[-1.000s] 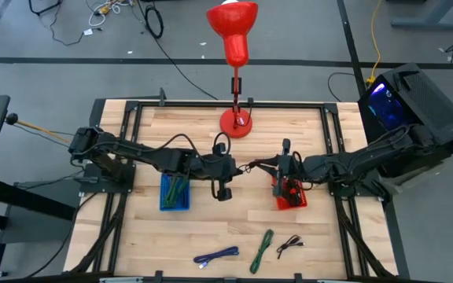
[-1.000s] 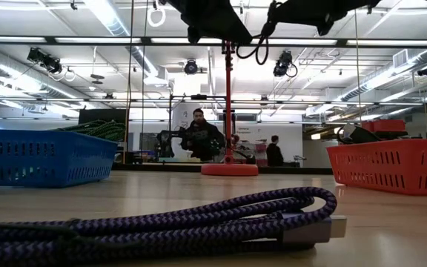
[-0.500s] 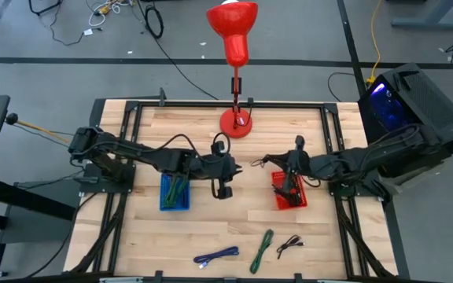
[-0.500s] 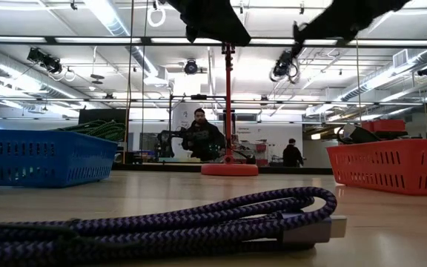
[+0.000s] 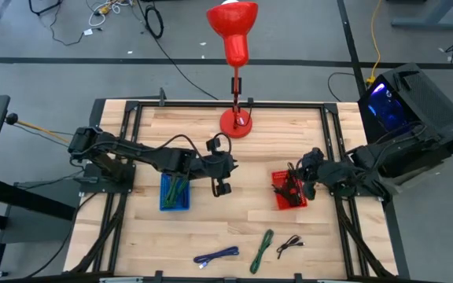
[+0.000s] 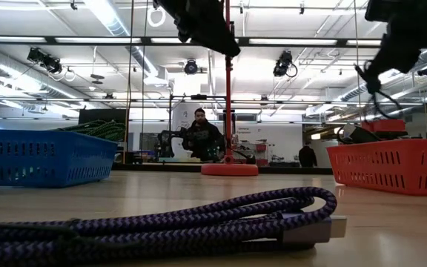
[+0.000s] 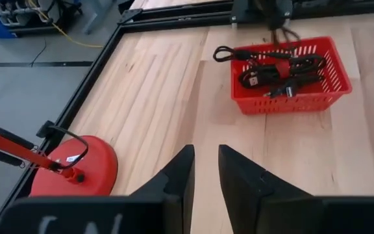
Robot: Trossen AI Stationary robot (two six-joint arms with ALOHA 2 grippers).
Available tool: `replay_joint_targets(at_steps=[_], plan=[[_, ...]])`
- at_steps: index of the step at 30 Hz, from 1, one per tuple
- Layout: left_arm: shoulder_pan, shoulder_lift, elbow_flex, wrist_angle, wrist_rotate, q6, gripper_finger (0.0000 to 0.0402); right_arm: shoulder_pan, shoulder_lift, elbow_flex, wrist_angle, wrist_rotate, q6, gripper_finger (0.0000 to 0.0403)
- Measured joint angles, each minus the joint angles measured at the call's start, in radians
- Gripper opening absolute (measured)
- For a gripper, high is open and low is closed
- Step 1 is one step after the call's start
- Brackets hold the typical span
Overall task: Pick & Place USB Port
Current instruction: Put the black charger cable into the red bin
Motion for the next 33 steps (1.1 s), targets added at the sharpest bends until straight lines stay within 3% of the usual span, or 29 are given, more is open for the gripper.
replay_joint_targets(at_steps=[9, 20, 33], plan=[[0.000, 0.000, 0.000, -0.038, 0.000, -0.001, 0.0076, 0.039, 0.027, 0.000, -0.083, -0.074, 0.163, 0.0005], [0.000, 0.000, 0.000, -0.067, 0.000, -0.003, 0.0076, 0.039, 0.106, 0.000, -0.087, -0.120, 0.217, 0.0009], [0.000, 0.000, 0.000, -0.083, 0.000, -0.006, 0.0076, 0.039, 0.156, 0.000, -0.086, -0.077, 0.215, 0.0142]])
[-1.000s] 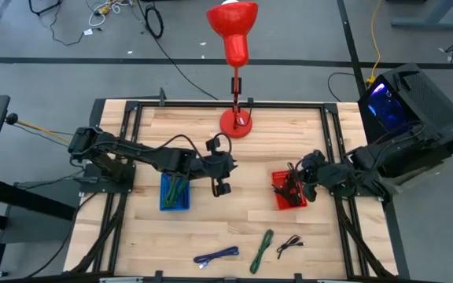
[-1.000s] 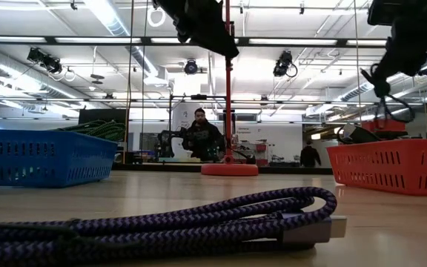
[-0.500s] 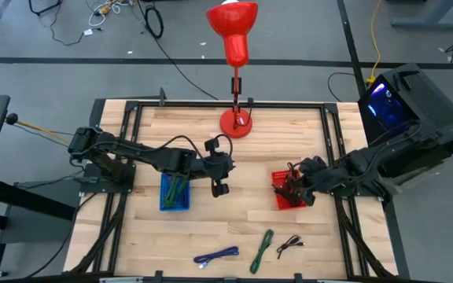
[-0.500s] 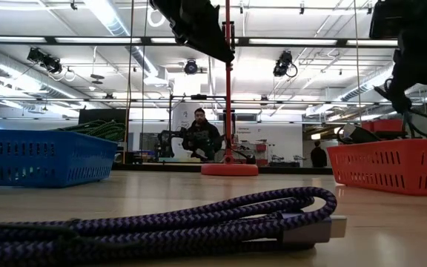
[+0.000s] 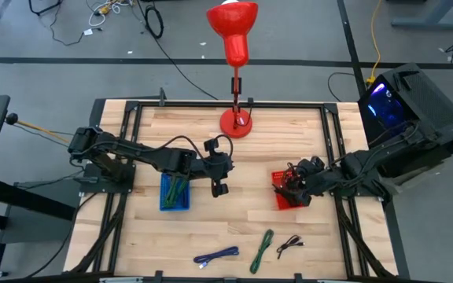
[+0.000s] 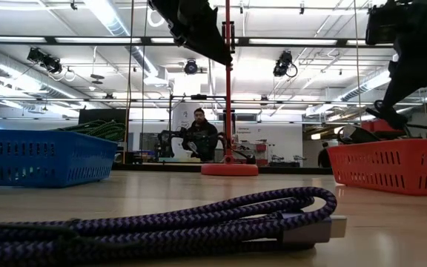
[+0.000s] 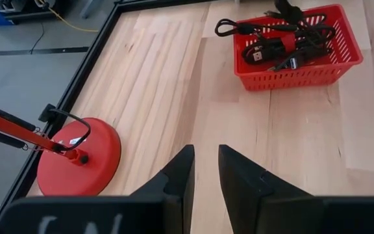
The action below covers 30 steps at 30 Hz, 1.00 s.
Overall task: Pick & Place USB Port
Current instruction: Put the black charger cable into the red bin
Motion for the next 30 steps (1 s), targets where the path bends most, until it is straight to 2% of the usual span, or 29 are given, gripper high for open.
replay_joint_targets(at_steps=[8, 16, 22, 25, 30], plan=[[0.000, 0.000, 0.000, -0.007, 0.000, 0.000, 0.0076, 0.000, -0.004, 0.000, 0.000, 0.018, -0.040, 0.0196], [0.000, 0.000, 0.000, -0.013, 0.000, -0.005, 0.0076, 0.000, -0.069, 0.000, 0.010, 0.077, -0.058, 0.0205], [0.000, 0.000, 0.000, -0.054, -0.031, -0.010, 0.0076, 0.036, -0.023, 0.001, 0.129, -0.076, -0.021, 0.0205], [0.000, 0.000, 0.000, -0.054, -0.034, -0.018, 0.0076, 0.102, 0.058, 0.001, 0.241, -0.149, 0.002, 0.0203], [-0.001, 0.000, 0.000, -0.077, -0.032, -0.033, 0.0076, 0.226, 0.214, 0.001, 0.406, -0.191, 0.096, 0.0189]])
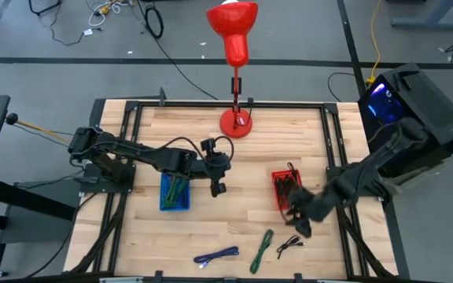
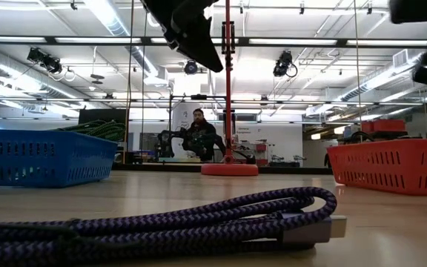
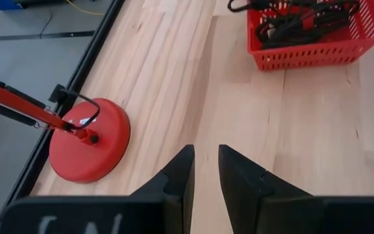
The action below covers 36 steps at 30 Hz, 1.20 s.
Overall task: Pick & Place USB Port
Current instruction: Put the black charger cable into the red bin
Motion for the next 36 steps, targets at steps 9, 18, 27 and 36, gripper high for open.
replay_joint_targets(at_steps=[9, 18, 27, 36], plan=[[-0.002, 0.000, 0.000, -0.073, 0.067, -0.068, 0.0076, 0.169, 0.260, 0.000, 0.237, -0.015, 0.157, 0.0151], [-0.030, 0.000, 0.000, -0.082, 0.086, -0.101, 0.0076, 0.185, 0.365, 0.000, 0.239, -0.087, 0.155, 0.0144], [-0.051, 0.000, 0.000, -0.088, 0.086, -0.133, 0.0076, 0.185, 0.366, 0.000, 0.173, -0.094, 0.102, 0.0144], [-0.053, 0.000, 0.000, -0.087, 0.086, -0.152, 0.0076, 0.185, 0.366, 0.000, 0.125, -0.087, 0.068, 0.0144]])
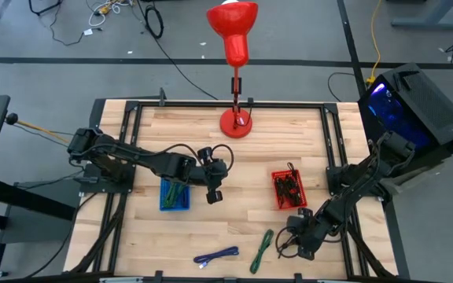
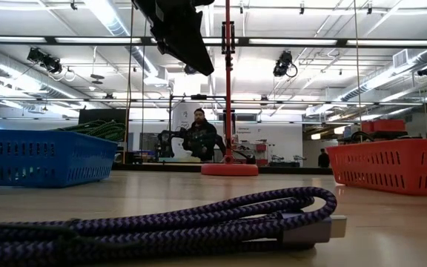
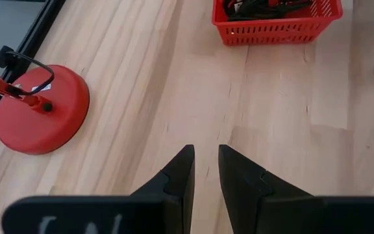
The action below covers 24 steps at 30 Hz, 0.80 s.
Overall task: Pick & Place USB Port
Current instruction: Put the black charger cable into the red bin
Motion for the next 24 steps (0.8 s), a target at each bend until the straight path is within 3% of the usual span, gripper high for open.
replay_joint_targets(at_steps=[10, 13, 17, 24], plan=[[0.000, 0.000, 0.000, 0.001, 0.000, 0.001, 0.0076, 0.000, 0.105, 0.007, 0.022, -0.012, -0.036, 0.0141], [0.000, 0.000, 0.000, 0.001, 0.000, 0.001, 0.0076, 0.004, 0.108, 0.006, 0.020, 0.013, -0.050, 0.0108], [0.000, 0.000, -0.001, 0.001, -0.001, 0.003, 0.0076, 0.003, 0.100, 0.002, 0.042, 0.020, -0.123, 0.0019], [0.000, 0.000, -0.001, 0.001, -0.005, 0.006, 0.0076, -0.002, 0.069, 0.008, 0.047, 0.010, -0.133, 0.0010]])
